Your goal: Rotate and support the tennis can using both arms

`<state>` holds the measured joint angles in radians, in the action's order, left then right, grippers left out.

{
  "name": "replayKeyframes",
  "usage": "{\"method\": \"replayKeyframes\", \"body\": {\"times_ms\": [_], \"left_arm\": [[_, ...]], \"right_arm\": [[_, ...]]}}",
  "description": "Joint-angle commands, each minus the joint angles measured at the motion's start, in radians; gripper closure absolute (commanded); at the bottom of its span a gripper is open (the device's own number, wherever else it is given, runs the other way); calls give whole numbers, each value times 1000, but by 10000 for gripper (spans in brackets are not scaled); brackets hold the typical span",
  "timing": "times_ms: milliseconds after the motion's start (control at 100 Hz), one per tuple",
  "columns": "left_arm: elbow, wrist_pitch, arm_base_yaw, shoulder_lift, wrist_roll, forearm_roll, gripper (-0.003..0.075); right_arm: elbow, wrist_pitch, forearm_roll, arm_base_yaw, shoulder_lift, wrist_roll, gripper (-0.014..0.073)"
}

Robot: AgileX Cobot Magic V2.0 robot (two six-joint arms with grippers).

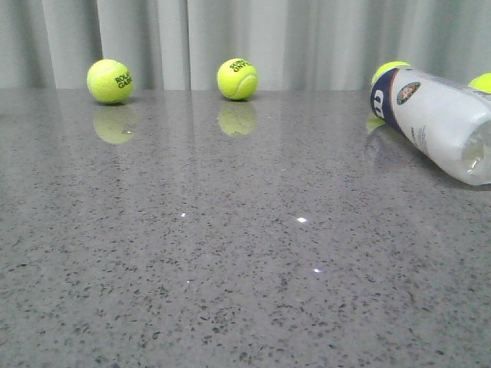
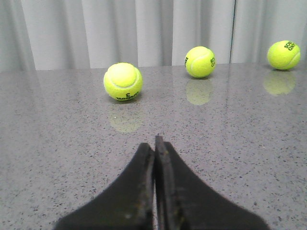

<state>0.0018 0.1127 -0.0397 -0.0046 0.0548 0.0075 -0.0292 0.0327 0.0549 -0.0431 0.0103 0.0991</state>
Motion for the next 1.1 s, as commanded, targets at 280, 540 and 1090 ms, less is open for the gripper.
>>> {"method": "replayKeyframes", "body": {"times_ms": [280,540,1090], "left_arm": [[44,-75,0,-34,1,-7,738],[44,-75,0,-34,1,-7,738],[44,-75,0,-34,1,-7,738]], "right_arm": [[79,-87,47,-3,-7,-9,655],[293,112,52,-3,-253,-3,655],[823,436,-34,0,-825,-3,-25]]}}
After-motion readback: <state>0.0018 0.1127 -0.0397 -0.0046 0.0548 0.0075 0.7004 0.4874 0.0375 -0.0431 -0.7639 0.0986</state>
